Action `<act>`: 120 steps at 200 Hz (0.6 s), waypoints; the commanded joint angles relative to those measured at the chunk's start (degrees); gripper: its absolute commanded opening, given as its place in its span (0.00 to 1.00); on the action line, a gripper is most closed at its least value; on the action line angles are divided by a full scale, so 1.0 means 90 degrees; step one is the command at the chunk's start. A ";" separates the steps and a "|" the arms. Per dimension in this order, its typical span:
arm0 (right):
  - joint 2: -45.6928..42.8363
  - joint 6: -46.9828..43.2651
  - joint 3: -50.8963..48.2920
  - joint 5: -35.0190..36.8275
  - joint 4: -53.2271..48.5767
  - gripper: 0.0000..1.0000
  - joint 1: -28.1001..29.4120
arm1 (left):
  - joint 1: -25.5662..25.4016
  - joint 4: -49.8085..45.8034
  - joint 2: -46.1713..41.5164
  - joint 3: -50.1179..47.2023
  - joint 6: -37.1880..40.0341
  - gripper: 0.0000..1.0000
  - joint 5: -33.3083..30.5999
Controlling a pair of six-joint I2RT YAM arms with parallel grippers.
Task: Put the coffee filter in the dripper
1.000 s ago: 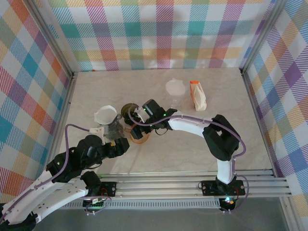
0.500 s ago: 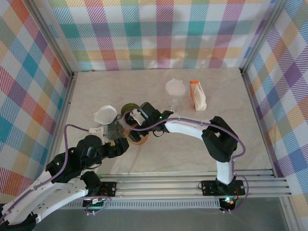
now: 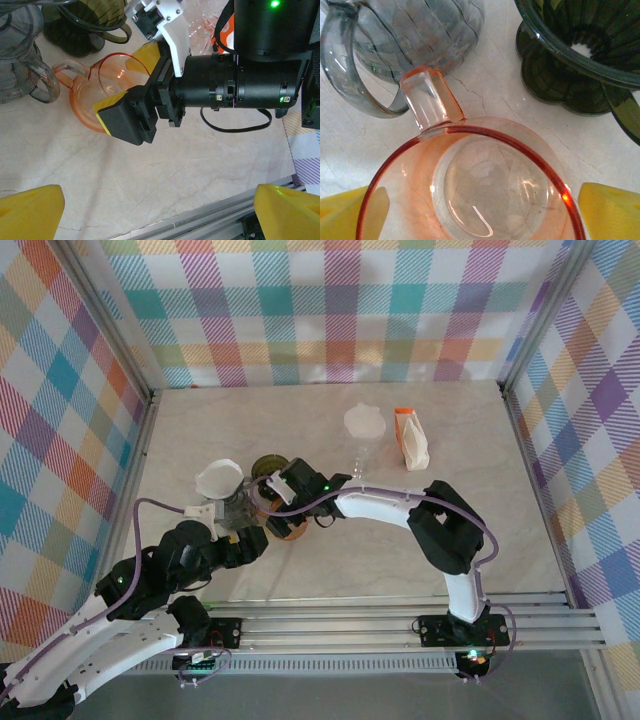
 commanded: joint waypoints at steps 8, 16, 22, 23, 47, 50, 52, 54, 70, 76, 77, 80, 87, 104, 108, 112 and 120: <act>0.0068 -0.0061 0.0087 0.0123 0.0069 0.91 0.0086 | -0.0006 -0.0107 -0.0010 0.0065 0.0047 0.97 -0.0102; 0.0053 -0.0050 0.0075 0.0142 0.0076 0.87 0.0083 | -0.0003 -0.0101 -0.0010 0.0072 0.0051 0.97 -0.0106; 0.0039 -0.0026 0.0066 0.0173 0.0073 0.86 0.0096 | -0.0003 -0.0109 -0.0010 0.0068 0.0045 0.97 -0.0104; 0.0036 -0.0033 0.0061 0.0182 0.0077 0.85 0.0096 | -0.0003 -0.0105 -0.0006 0.0072 0.0045 0.97 -0.0101; -0.0038 0.0006 -0.0046 0.0212 0.0155 0.81 0.0097 | -0.0008 -0.0101 -0.0010 0.0082 0.0045 0.97 -0.0090; -0.0057 0.0009 -0.0066 0.0215 0.0179 0.80 0.0091 | -0.0004 -0.0101 -0.0012 0.0086 0.0050 0.97 -0.0087; -0.0068 0.0014 -0.0078 0.0207 0.0187 0.80 0.0096 | -0.0011 -0.0101 -0.0010 0.0092 0.0054 0.97 -0.0090; -0.0082 0.0018 -0.0095 0.0217 0.0194 0.80 0.0097 | -0.0008 -0.0106 -0.0007 0.0095 0.0047 0.97 -0.0093; -0.0204 0.0081 -0.0228 0.0264 0.0273 0.80 0.0097 | -0.0007 -0.0101 -0.0012 0.0096 0.0045 0.97 -0.0082; -0.0267 0.0104 -0.0290 0.0296 0.0307 0.80 0.0092 | -0.0011 -0.0095 -0.0010 0.0095 0.0038 0.97 -0.0085; -0.0278 0.0110 -0.0303 0.0302 0.0307 0.80 0.0095 | -0.0007 -0.0093 -0.0016 0.0096 0.0037 0.97 -0.0081; -0.0315 0.0127 -0.0335 0.0316 0.0312 0.80 0.0092 | -0.0004 -0.0093 -0.0021 0.0094 0.0041 0.97 -0.0069; -0.0415 0.0160 -0.0424 0.0359 0.0348 0.80 0.0090 | -0.0009 -0.0091 -0.0022 0.0097 0.0042 0.97 -0.0062; -0.0693 0.0243 -0.0691 0.0377 0.0386 0.80 0.0098 | -0.0006 -0.0110 -0.0032 0.0115 0.0046 0.97 -0.0075; -0.0765 0.0285 -0.0773 0.0384 0.0392 0.80 0.0092 | -0.0004 -0.0111 -0.0032 0.0112 0.0045 0.97 -0.0073; -0.0825 0.0305 -0.0849 0.0387 0.0399 0.80 0.0095 | -0.0003 -0.0111 -0.0029 0.0116 0.0056 0.97 -0.0068; -0.0998 0.0364 -0.0990 0.0398 0.0377 0.79 0.0096 | -0.0003 -0.0102 -0.0026 0.0115 0.0055 0.97 -0.0069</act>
